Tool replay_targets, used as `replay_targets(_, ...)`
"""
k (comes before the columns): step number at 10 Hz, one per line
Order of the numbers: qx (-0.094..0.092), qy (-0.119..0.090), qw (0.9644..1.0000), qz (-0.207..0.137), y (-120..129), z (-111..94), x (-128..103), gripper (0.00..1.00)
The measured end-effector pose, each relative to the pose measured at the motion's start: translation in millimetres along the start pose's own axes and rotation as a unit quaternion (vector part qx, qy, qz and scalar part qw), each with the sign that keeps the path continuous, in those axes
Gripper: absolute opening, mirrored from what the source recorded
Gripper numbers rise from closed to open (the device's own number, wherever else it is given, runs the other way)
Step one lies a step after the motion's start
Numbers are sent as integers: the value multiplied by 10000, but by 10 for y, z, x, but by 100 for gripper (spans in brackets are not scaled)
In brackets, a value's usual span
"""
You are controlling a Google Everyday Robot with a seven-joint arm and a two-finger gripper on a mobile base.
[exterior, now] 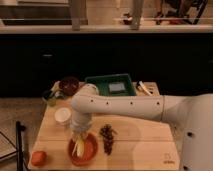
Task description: Place banana in red bowl
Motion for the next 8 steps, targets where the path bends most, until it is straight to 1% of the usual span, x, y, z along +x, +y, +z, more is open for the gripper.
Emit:
replay_targets(5,-85,12,9999,93,72,6,-9,72)
replay_targets(6,-108,28,9999,133,86,7,2,78)
replay_targets(8,-156,39,9997,159,93,12,17,80)
